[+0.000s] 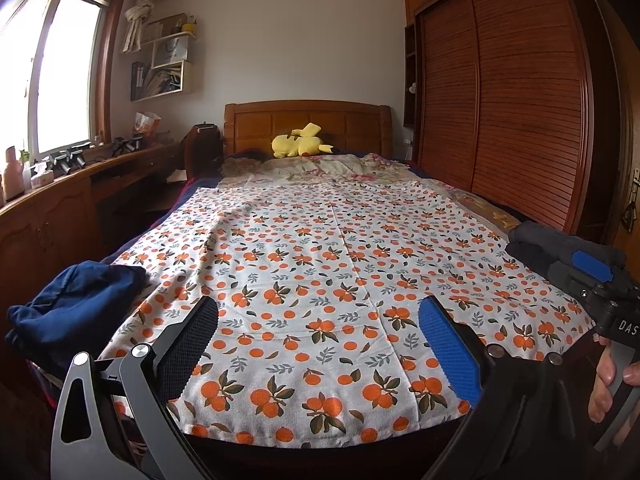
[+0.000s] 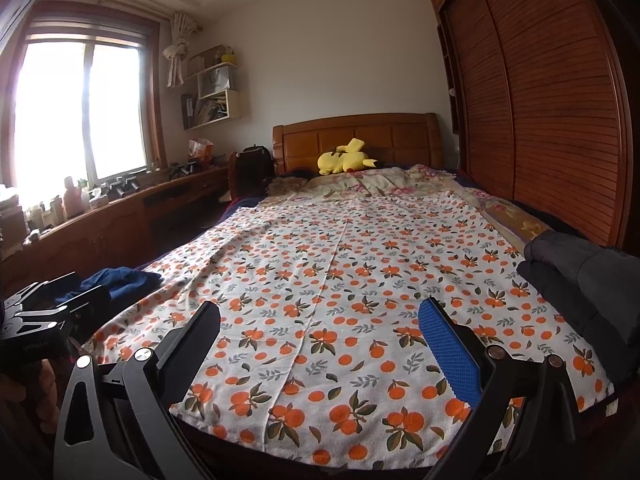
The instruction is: Fold large clothes
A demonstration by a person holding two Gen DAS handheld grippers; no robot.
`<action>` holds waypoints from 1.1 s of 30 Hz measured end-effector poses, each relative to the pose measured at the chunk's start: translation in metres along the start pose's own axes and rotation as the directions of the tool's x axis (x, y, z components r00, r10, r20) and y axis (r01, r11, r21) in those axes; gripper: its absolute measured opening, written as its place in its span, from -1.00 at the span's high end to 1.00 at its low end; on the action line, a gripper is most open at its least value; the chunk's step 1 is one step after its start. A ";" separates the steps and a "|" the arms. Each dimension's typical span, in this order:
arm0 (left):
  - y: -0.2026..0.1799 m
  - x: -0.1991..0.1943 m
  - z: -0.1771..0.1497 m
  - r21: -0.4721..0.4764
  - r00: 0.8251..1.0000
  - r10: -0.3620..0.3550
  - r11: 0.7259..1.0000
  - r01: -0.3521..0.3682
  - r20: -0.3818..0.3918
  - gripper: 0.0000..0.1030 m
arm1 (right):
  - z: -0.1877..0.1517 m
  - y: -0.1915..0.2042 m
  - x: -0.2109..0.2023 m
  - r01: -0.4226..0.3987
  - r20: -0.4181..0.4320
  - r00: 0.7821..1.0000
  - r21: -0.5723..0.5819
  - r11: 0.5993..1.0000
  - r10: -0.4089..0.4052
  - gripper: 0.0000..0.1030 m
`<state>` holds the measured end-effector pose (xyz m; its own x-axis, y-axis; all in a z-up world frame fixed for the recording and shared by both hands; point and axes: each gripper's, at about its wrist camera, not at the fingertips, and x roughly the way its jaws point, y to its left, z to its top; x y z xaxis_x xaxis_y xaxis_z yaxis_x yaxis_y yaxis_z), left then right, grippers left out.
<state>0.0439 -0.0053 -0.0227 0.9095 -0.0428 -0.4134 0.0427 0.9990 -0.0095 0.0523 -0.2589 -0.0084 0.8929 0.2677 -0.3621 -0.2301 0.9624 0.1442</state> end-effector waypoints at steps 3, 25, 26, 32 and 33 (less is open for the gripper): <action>0.000 0.000 0.000 0.001 1.000 0.000 1.000 0.000 0.001 -0.96 | 0.000 0.000 0.001 0.001 -0.001 1.000 0.000 1.000 -0.001 -0.86; 0.001 0.000 0.000 -0.001 1.000 0.003 1.000 -0.003 0.004 -0.96 | -0.001 -0.001 0.002 0.002 0.000 1.000 -0.001 1.000 -0.002 -0.86; 0.001 0.000 0.000 0.001 1.000 0.005 1.000 -0.005 0.006 -0.96 | -0.001 -0.001 0.001 0.002 0.001 1.000 -0.001 1.000 -0.002 -0.86; -0.001 -0.003 0.000 0.000 1.000 0.000 1.000 0.000 0.012 -0.96 | -0.001 -0.001 0.002 0.001 0.002 1.000 0.001 1.000 -0.001 -0.86; 0.000 -0.003 0.000 -0.002 1.000 -0.001 1.000 0.001 0.012 -0.96 | -0.001 -0.001 0.001 0.000 0.001 1.000 -0.001 1.000 0.000 -0.86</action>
<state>0.0413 -0.0056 -0.0219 0.9143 -0.0442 -0.4026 0.0432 0.9990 -0.0116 0.0531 -0.2597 -0.0101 0.8935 0.2673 -0.3608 -0.2303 0.9626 0.1428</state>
